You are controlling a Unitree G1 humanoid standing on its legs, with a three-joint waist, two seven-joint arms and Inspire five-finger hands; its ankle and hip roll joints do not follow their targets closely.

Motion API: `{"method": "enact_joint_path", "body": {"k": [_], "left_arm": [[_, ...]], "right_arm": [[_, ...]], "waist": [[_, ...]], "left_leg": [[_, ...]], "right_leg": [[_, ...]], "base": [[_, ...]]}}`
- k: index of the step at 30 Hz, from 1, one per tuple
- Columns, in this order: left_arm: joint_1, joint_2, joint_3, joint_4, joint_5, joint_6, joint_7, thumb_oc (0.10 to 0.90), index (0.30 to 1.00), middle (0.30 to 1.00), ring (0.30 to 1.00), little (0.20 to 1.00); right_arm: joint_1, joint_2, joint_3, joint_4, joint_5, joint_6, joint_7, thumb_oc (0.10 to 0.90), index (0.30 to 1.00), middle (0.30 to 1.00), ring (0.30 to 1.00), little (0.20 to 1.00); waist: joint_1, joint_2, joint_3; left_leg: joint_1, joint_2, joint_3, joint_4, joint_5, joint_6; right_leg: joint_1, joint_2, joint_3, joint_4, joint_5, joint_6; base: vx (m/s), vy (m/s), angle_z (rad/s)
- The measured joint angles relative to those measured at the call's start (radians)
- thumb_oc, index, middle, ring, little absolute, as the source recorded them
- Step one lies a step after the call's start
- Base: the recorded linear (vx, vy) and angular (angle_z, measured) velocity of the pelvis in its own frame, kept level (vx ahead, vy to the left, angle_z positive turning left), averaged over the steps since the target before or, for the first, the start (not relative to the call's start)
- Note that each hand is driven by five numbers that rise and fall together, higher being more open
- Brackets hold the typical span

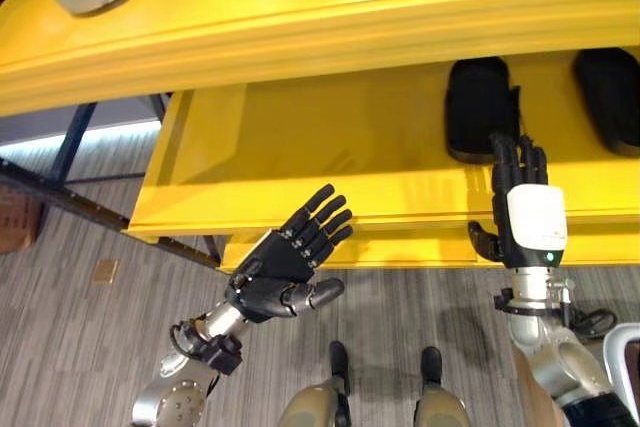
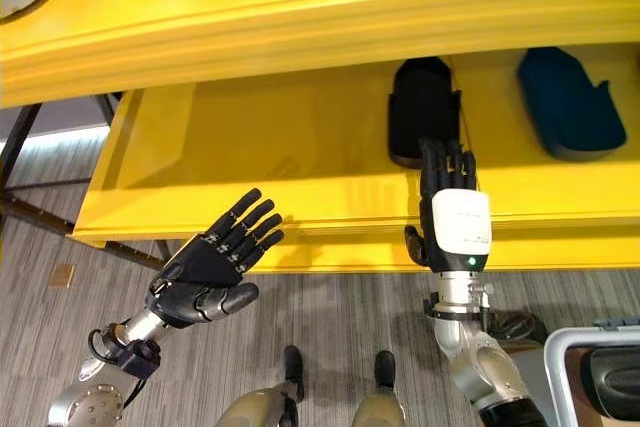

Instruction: Move parts from the plastic box to the shelf.

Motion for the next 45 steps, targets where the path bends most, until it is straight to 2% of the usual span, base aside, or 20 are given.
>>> {"method": "enact_joint_path", "body": {"k": [8, 17, 18, 21, 25, 27, 28, 30, 31, 34, 35, 36, 37, 38, 39, 40, 41, 43, 44, 45], "left_arm": [[0.028, -0.012, 0.004, 0.002, 0.0, -0.03, -0.044, 0.9, 1.0, 1.0, 1.0, 1.0], [0.019, 0.002, -0.044, 0.031, 0.006, -0.032, -0.064, 0.9, 1.0, 1.0, 1.0, 1.0], [0.023, 0.012, -0.062, 0.04, 0.019, -0.028, -0.066, 0.9, 1.0, 1.0, 1.0, 1.0], [0.018, 0.043, -0.072, 0.039, 0.012, -0.034, -0.082, 0.9, 1.0, 1.0, 1.0, 1.0], [-0.008, 0.064, -0.079, 0.044, 0.009, -0.048, -0.092, 0.9, 1.0, 1.0, 1.0, 1.0], [-0.063, 0.064, -0.102, 0.069, 0.014, -0.05, -0.117, 0.9, 1.0, 1.0, 1.0, 1.0], [-0.094, 0.062, -0.123, 0.069, 0.018, -0.067, -0.134, 0.9, 1.0, 1.0, 1.0, 1.0], [-0.108, 0.066, -0.148, 0.061, 0.018, -0.095, -0.164, 0.9, 1.0, 1.0, 1.0, 1.0], [-0.109, 0.079, -0.16, 0.058, 0.016, -0.101, -0.177, 0.9, 1.0, 1.0, 1.0, 1.0], [-0.129, 0.082, -0.177, 0.08, 0.038, -0.101, -0.192, 0.9, 1.0, 1.0, 1.0, 1.0], [-0.14, 0.074, -0.175, 0.082, 0.049, -0.1, -0.191, 0.9, 1.0, 1.0, 1.0, 1.0], [-0.152, 0.069, -0.175, 0.089, 0.049, -0.1, -0.191, 0.9, 1.0, 1.0, 1.0, 1.0], [-0.159, 0.061, -0.172, 0.089, 0.049, -0.105, -0.189, 0.9, 1.0, 1.0, 1.0, 1.0], [-0.149, 0.06, -0.169, 0.087, 0.049, -0.116, -0.188, 0.9, 1.0, 1.0, 1.0, 1.0], [-0.133, 0.066, -0.161, 0.085, 0.049, -0.13, -0.183, 0.9, 1.0, 1.0, 1.0, 1.0], [-0.093, 0.074, -0.134, 0.091, 0.052, -0.161, -0.155, 0.9, 1.0, 1.0, 1.0, 1.0], [-0.081, 0.074, -0.128, 0.11, 0.063, -0.162, -0.139, 0.9, 1.0, 1.0, 1.0, 1.0], [-0.086, 0.065, -0.141, 0.128, 0.089, -0.162, -0.114, 0.9, 1.0, 1.0, 1.0, 1.0], [-0.086, 0.041, -0.147, 0.13, 0.09, -0.162, -0.105, 0.9, 1.0, 1.0, 1.0, 1.0], [-0.086, 0.04, -0.146, 0.134, 0.09, -0.167, -0.102, 0.9, 1.0, 1.0, 1.0, 1.0]], "right_arm": [[0.086, 0.04, 0.017, -0.032, 0.113, -0.056, 0.108, 0.9, 1.0, 1.0, 1.0, 1.0], [0.098, 0.037, 0.013, -0.109, 0.187, -0.096, 0.101, 0.9, 1.0, 1.0, 1.0, 1.0], [0.106, 0.036, 0.009, -0.109, 0.207, -0.093, 0.101, 0.9, 1.0, 1.0, 1.0, 1.0], [0.111, 0.032, 0.003, -0.108, 0.251, -0.079, 0.101, 0.9, 1.0, 1.0, 1.0, 1.0], [0.097, 0.038, 0.009, -0.109, 0.266, -0.082, 0.101, 0.9, 1.0, 1.0, 1.0, 1.0], [0.101, 0.035, 0.006, -0.098, 0.293, -0.083, 0.087, 0.9, 1.0, 1.0, 1.0, 1.0], [0.101, 0.033, 0.002, -0.079, 0.316, -0.085, 0.081, 0.9, 1.0, 1.0, 1.0, 1.0], [0.099, 0.03, -0.004, -0.064, 0.323, -0.095, 0.08, 0.9, 1.0, 1.0, 1.0, 1.0], [0.101, 0.033, -0.008, -0.065, 0.323, -0.106, 0.08, 0.9, 1.0, 1.0, 1.0, 1.0], [0.01, 0.046, 0.01, -0.065, 0.335, -0.122, 0.081, 0.9, 1.0, 1.0, 1.0, 1.0], [-0.012, 0.047, 0.01, -0.066, 0.342, -0.131, 0.081, 0.9, 1.0, 1.0, 1.0, 1.0], [-0.023, 0.045, 0.01, -0.066, 0.344, -0.136, 0.082, 0.9, 1.0, 1.0, 1.0, 1.0], [-0.017, 0.042, 0.01, -0.066, 0.344, -0.143, 0.085, 0.9, 1.0, 1.0, 1.0, 1.0], [-0.011, 0.042, 0.013, -0.066, 0.344, -0.146, 0.09, 0.9, 1.0, 1.0, 1.0, 1.0], [-0.013, 0.049, 0.021, -0.065, 0.344, -0.149, 0.098, 0.9, 1.0, 1.0, 1.0, 1.0], [-0.067, 0.065, 0.061, -0.047, 0.344, -0.147, 0.125, 0.9, 1.0, 1.0, 1.0, 1.0], [-0.074, 0.077, 0.077, -0.049, 0.344, -0.147, 0.132, 0.9, 1.0, 1.0, 1.0, 1.0], [-0.077, 0.071, 0.077, -0.056, 0.353, -0.14, 0.127, 0.9, 1.0, 1.0, 1.0, 1.0], [-0.094, 0.063, 0.072, -0.052, 0.363, -0.118, 0.125, 0.9, 1.0, 1.0, 1.0, 1.0], [-0.085, 0.058, 0.073, -0.052, 0.364, -0.117, 0.123, 0.9, 1.0, 1.0, 1.0, 1.0]], "waist": [[-0.021, -0.091, -0.083], [-0.034, -0.108, -0.107], [-0.05, -0.11, -0.107], [-0.072, -0.124, -0.099], [-0.075, -0.145, -0.065], [-0.09, -0.131, -0.05], [-0.086, -0.111, -0.046], [-0.069, -0.099, -0.041], [-0.054, -0.109, -0.039], [-0.044, -0.111, -0.036], [-0.042, -0.106, -0.033], [-0.042, -0.109, -0.025], [-0.039, -0.117, -0.028], [-0.021, -0.129, -0.033], [-0.005, -0.146, -0.041], [0.022, -0.14, -0.04], [0.026, -0.138, -0.041], [0.004, -0.143, -0.042], [0.004, -0.134, -0.044], [-0.019, -0.135, -0.048]], "left_leg": [[0.024, -0.003, 0.042, -0.004, -0.014, 0.005], [0.031, -0.015, 0.071, -0.004, -0.024, 0.014], [0.029, -0.021, 0.082, -0.004, -0.027, 0.017], [-0.008, -0.026, 0.142, 0.0, -0.015, 0.023], [0.023, 0.002, 0.254, 0.0, -0.031, 0.045], [0.035, 0.02, 0.261, -0.004, -0.041, 0.051], [0.034, 0.044, 0.269, 0.0, -0.031, 0.064], [0.03, 0.062, 0.271, 0.016, -0.033, 0.061], [0.024, 0.062, 0.279, 0.034, -0.036, 0.054], [0.009, 0.073, 0.323, 0.04, -0.033, 0.033], [-0.001, 0.104, 0.36, 0.046, -0.019, 0.028], [-0.008, 0.118, 0.385, 0.063, -0.018, 0.026], [-0.007, 0.138, 0.417, 0.085, -0.016, 0.017], [-0.003, 0.151, 0.445, 0.103, -0.016, 0.006], [0.0, 0.177, 0.485, 0.151, -0.028, -0.025], [-0.016, 0.273, 0.518, 0.28, -0.073, -0.053], [-0.034, 0.335, 0.532, 0.359, -0.104, -0.034], [-0.062, 0.3, 0.491, 0.308, -0.146, -0.055], [-0.06, 0.267, 0.506, 0.232, -0.062, -0.024], [-0.033, 0.269, 0.517, 0.195, 0.007, -0.031]], "right_leg": [[-0.002, -0.003, 0.047, 0.0, 0.003, 0.004], [-0.012, -0.013, 0.07, 0.011, 0.006, 0.013], [-0.028, -0.018, 0.083, 0.019, 0.004, 0.02], [-0.103, -0.026, 0.109, 0.035, 0.039, 0.029], [-0.144, -0.004, 0.094, 0.033, 0.148, 0.044], [-0.161, -0.008, 0.037, 0.125, 0.077, 0.047], [-0.188, -0.028, -0.019, 0.335, -0.046, 0.019], [-0.198, -0.068, -0.053, 0.506, -0.134, 0.015], [-0.171, -0.087, -0.064, 0.511, -0.136, 0.027], [-0.154, -0.042, -0.09, 0.342, -0.118, 0.032], [-0.148, -0.043, -0.098, 0.312, -0.146, 0.021], [-0.166, -0.054, -0.133, 0.411, -0.219, -0.029], [-0.167, -0.08, -0.181, 0.518, -0.277, -0.045], [-0.147, -0.107, -0.235, 0.545, -0.294, -0.063], [-0.116, -0.105, -0.292, 0.499, -0.311, -0.06], [-0.116, -0.06, -0.362, 0.476, -0.302, -0.089], [-0.095, -0.013, -0.33, 0.427, -0.281, -0.116], [-0.089, 0.032, -0.301, 0.367, -0.247, -0.161], [-0.094, 0.093, -0.253, 0.313, -0.222, -0.171], [-0.094, 0.116, -0.24, 0.305, -0.221, -0.174]], "base": [[-0.02, 0.114, -0.16], [-0.04, 0.178, -0.08], [-0.17, 0.191, -0.29], [-0.19, 0.139, -0.49], [-0.08, 0.044, -0.84], [-0.01, 0.043, -0.29], [-0.05, 0.004, -0.09], [-0.06, -0.03, -0.16], [-0.1, -0.13, -0.45], [-0.1, -0.168, -0.9], [-0.07, -0.165, -0.9], [-0.06, -0.185, -0.82], [-0.06, -0.285, -0.87], [-0.04, -0.234, -1.11], [-0.06, -0.29, -1.8], [-0.06, -0.328, -2.08], [-0.08, -0.393, -1.79], [-0.07, -0.315, -1.18], [-0.12, -0.384, -1.4], [-0.12, -0.399, -1.18]]}}
